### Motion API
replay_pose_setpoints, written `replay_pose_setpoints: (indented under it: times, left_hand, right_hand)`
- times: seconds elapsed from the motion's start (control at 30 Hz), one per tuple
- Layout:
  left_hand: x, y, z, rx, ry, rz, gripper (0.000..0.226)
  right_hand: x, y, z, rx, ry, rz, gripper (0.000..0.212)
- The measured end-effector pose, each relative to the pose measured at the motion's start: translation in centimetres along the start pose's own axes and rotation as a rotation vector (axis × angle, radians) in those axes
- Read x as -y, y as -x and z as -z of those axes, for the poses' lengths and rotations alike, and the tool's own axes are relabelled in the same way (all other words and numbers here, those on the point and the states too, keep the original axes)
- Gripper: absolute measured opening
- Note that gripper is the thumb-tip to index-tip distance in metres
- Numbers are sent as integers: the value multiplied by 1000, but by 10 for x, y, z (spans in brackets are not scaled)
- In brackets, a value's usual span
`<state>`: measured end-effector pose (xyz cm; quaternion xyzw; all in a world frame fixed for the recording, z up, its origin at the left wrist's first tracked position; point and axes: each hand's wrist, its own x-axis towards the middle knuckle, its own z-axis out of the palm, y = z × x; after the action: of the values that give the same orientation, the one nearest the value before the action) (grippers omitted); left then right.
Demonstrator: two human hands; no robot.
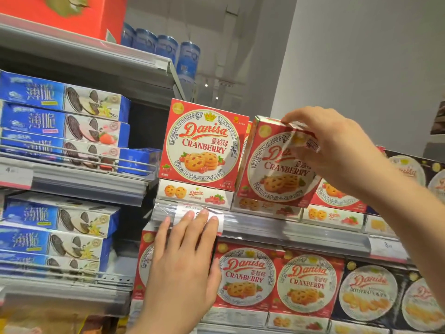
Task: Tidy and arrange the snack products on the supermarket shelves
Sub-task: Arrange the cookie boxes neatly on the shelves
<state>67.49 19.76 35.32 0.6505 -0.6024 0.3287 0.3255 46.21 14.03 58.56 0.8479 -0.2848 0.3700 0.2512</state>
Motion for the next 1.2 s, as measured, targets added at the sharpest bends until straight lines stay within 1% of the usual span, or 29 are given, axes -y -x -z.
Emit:
replay_pose_setpoints:
  times: [0.03,0.07,0.13,0.2,0.27,0.33,0.57,0.7,1.0,1.2]
  left_hand:
    - [0,0,0,0,-2,-3,66]
    - [0,0,0,0,-3,-5,66]
    - [1,0,1,7,-5,-5,67]
    - [1,0,2,17,-6,-5,67]
    - [2,0,2,25,-8,-6,68]
    - [2,0,2,25,-11,-6,68]
    - [2,0,0,5,-18,-13,68]
    - [2,0,0,-5,-21,-22,70]
    - [0,1,0,38,-31,-8,73]
    - [0,1,0,34,-25,-8,73]
  right_hand:
    - [0,-2,-1,-1,48,11,52]
    - [1,-3,-3,14,104,14,59]
    - [4,-2,-8,78,254,-12,86]
    - [8,2,-20,90,387,-18,111]
    - [10,5,-30,54,432,-3,120]
    - [10,4,-33,35,427,3,121]
    - [9,-6,-35,105,367,-12,119]
    - [5,-8,-40,102,361,-9,117]
    - [4,-9,-38,135,285,-14,114]
    - [1,-10,-43,142,309,3,114]
